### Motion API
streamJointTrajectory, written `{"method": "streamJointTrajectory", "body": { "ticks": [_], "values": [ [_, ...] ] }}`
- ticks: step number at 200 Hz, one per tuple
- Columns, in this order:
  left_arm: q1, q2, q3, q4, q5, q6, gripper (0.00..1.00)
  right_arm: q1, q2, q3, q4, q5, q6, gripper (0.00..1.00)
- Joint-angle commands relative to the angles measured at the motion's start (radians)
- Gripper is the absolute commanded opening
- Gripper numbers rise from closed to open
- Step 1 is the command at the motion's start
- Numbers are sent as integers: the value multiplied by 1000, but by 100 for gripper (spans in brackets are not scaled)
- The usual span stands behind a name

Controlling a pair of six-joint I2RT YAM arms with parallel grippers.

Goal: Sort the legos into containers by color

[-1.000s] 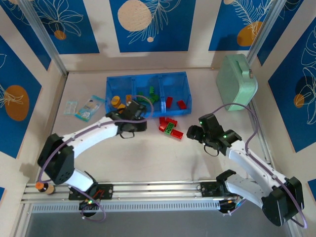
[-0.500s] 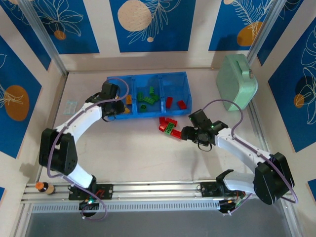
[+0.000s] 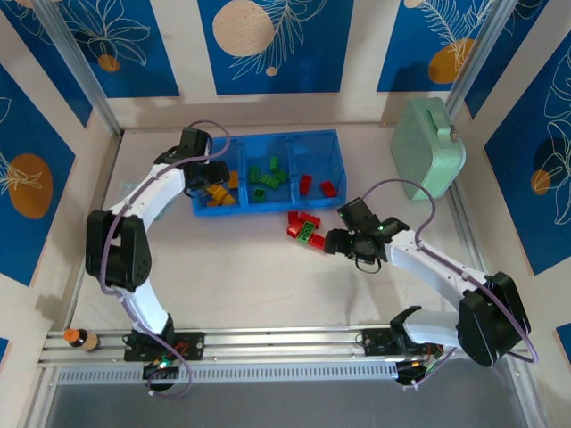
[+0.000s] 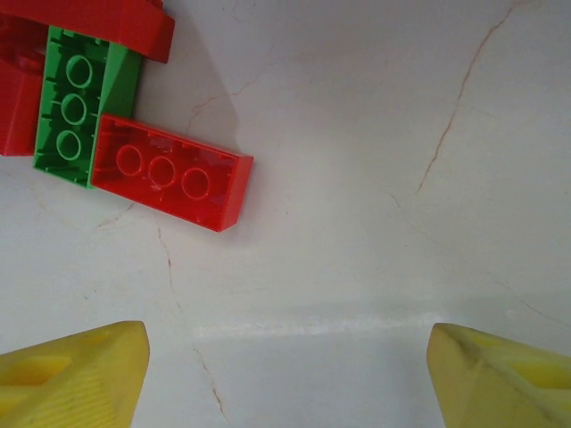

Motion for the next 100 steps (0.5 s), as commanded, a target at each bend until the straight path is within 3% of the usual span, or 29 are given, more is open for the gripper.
{"method": "streamJointTrajectory", "body": {
  "ticks": [1, 100],
  "values": [
    [-12, -108, -35, 8, 29, 22, 64, 5, 41, 45, -18, 3, -11, 82],
    [-106, -527, -505, 81, 34, -55, 64, -19, 418, 252, 19, -24, -107, 79]
  ]
}}
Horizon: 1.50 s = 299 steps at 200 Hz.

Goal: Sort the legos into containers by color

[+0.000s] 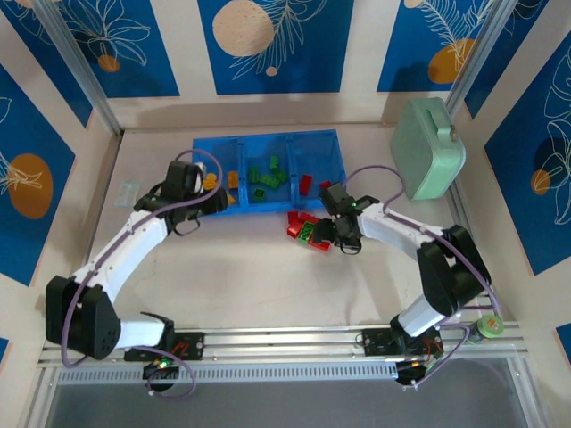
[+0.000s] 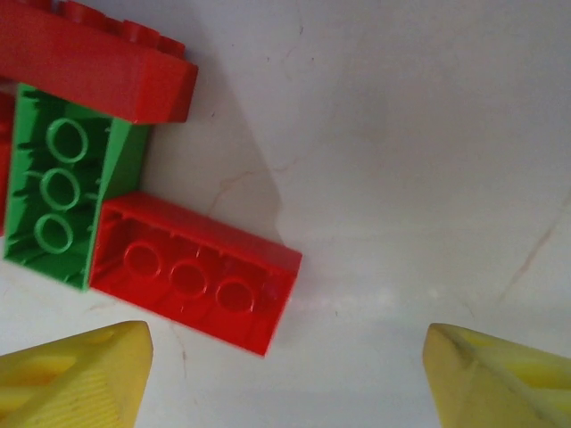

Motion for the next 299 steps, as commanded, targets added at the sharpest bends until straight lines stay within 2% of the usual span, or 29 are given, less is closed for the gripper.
{"method": "streamJointTrajectory", "body": {
  "ticks": [1, 53, 90, 107, 143, 175, 195, 215, 257, 281, 285, 299],
  "values": [
    [-14, -66, -76, 15, 12, -31, 63, -14, 61, 50, 8, -22, -39, 79],
    [-18, -147, -167, 1, 15, -44, 63, -34, 154, 111, 11, -21, -56, 72],
    [-21, -157, -198, 17, 25, -50, 63, -49, 134, 1, 32, -12, -22, 69],
    [-25, -152, -205, 29, 33, -54, 63, -59, 91, -63, 29, 13, 8, 68],
    [-52, -140, -203, 49, 42, -66, 62, -69, -107, -209, 16, 42, 111, 61],
    [-90, -139, -195, 61, 36, -80, 62, 12, -223, -261, 0, 41, 187, 59],
    [-111, -145, -190, 54, 25, -81, 62, 37, -262, -226, -40, 80, 173, 63],
    [-123, -159, -182, 39, 18, -82, 62, 37, -285, -181, -55, 91, 93, 78],
    [-133, -223, -210, 16, -9, -85, 62, 35, -231, -121, -103, 27, -42, 84],
    [-133, -243, -234, 10, -17, -87, 62, 48, -207, -132, -146, 11, 52, 92],
    [-133, -243, -237, 10, -17, -87, 62, 49, -209, -138, -150, 6, 78, 100],
    [-133, -242, -247, 14, -17, -88, 62, 68, -214, -165, -132, -4, 183, 99]
  ]
}}
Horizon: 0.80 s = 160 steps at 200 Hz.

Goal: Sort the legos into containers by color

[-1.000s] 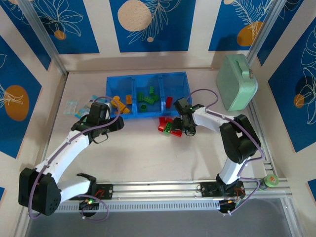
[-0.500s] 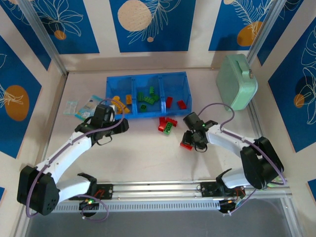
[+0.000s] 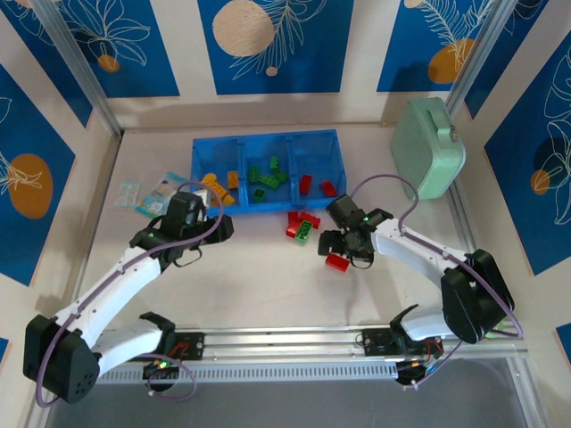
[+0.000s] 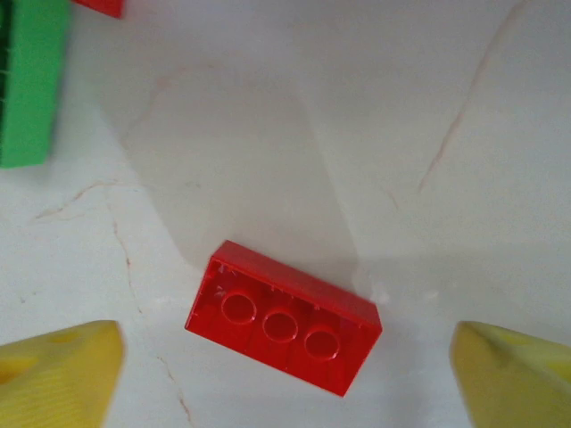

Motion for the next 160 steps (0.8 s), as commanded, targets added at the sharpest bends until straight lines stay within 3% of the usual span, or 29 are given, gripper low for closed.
{"method": "streamJointTrajectory", "body": {
  "ticks": [1, 32, 62, 119, 145, 160],
  "values": [
    [-8, -6, -29, -22, -19, -15, 62, 28, 0, -31, -45, -38, 141, 99],
    [-8, 3, -29, -9, -12, -20, 62, 100, 24, -53, 19, 4, 301, 99],
    [-9, -5, -18, -22, -19, -13, 62, 104, 108, -13, 4, 53, 393, 100],
    [-9, -28, -44, -33, -33, -4, 62, 84, 211, 37, 36, 71, 417, 90],
    [-9, -25, -44, -29, -38, -1, 62, 79, 230, 53, 33, 70, 403, 78],
    [-9, -20, -42, -24, -38, 0, 62, 78, 231, 53, 31, 73, 400, 76]
  ]
}}
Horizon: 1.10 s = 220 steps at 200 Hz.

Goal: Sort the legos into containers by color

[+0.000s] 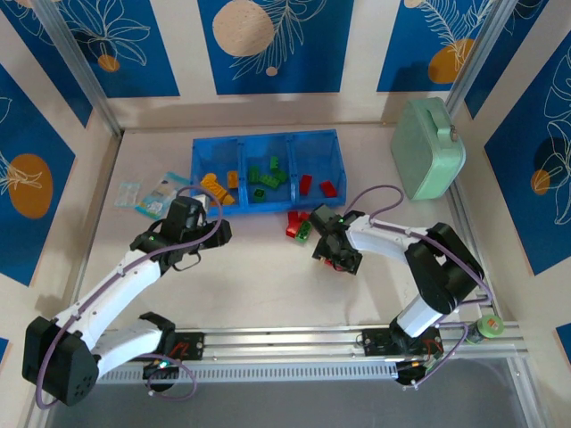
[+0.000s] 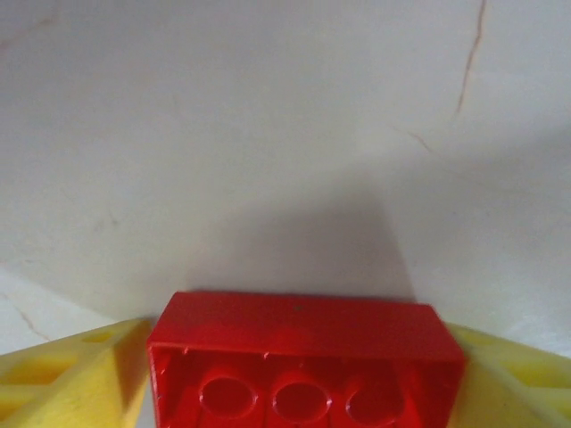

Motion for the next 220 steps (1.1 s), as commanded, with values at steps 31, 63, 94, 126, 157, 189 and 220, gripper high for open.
{"method": "streamJointTrajectory", "body": {
  "ticks": [31, 63, 94, 126, 157, 189, 220],
  "values": [
    [-9, 1, -8, -5, -12, 13, 62, 5, -5, 45, -52, 39, -9, 58],
    [-9, -3, -7, -11, -17, 16, 62, 31, -40, 98, -134, 96, -18, 43],
    [-9, -13, -7, -24, -19, 22, 62, 9, -71, 166, -166, 119, -72, 42],
    [-9, -32, -18, -48, -13, 27, 62, -90, -46, 335, -172, 103, -202, 41],
    [-23, -76, -62, -62, -1, 6, 61, -141, 84, 528, -163, 52, -296, 41],
    [-74, -124, -102, -76, -18, -20, 62, -187, 262, 751, -211, 25, -346, 41],
    [-119, -127, -116, -91, -40, -27, 62, -205, 416, 949, -262, 28, -374, 41]
  ]
}}
